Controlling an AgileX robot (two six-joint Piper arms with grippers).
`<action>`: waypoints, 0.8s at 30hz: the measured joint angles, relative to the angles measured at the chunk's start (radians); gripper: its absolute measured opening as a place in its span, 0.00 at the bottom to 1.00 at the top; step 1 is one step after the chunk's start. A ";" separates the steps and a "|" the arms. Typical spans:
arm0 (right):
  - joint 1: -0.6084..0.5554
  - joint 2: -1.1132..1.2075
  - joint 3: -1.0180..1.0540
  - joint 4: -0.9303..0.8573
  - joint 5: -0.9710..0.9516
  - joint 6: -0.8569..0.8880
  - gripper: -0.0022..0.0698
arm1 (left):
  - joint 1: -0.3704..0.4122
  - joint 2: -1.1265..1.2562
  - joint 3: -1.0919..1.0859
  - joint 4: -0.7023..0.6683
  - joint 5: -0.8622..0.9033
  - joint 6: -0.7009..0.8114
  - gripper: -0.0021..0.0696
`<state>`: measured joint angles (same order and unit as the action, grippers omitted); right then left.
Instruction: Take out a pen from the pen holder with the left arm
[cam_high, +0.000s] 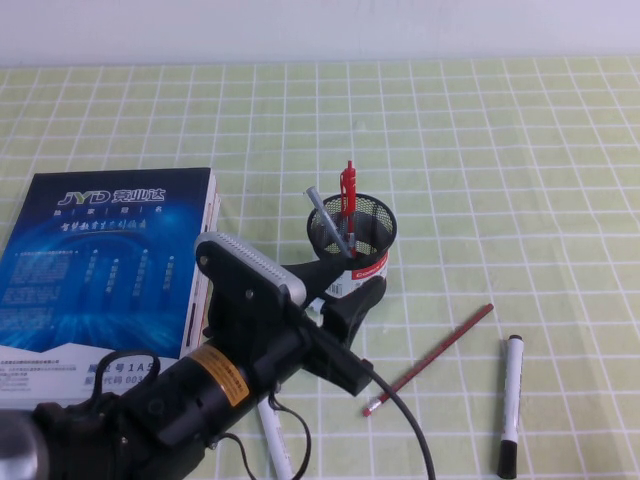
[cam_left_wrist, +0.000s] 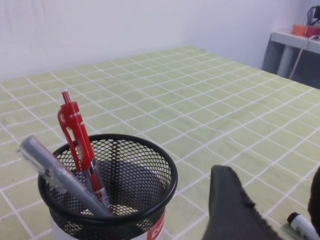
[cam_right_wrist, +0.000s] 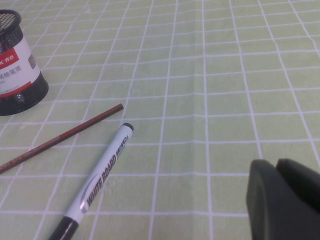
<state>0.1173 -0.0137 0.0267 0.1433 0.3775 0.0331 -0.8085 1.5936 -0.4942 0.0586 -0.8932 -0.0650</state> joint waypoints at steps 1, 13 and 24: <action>0.000 0.000 0.000 0.000 0.000 0.000 0.01 | 0.000 0.000 0.000 0.000 0.000 -0.014 0.41; 0.000 0.000 0.000 0.000 0.000 0.000 0.01 | 0.000 -0.208 0.000 0.006 0.165 0.017 0.03; 0.000 0.000 0.000 0.000 0.000 0.000 0.01 | 0.000 -0.437 0.004 0.007 0.467 0.088 0.03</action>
<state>0.1173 -0.0137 0.0267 0.1433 0.3775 0.0331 -0.8085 1.1570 -0.4898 0.0661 -0.4258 0.0229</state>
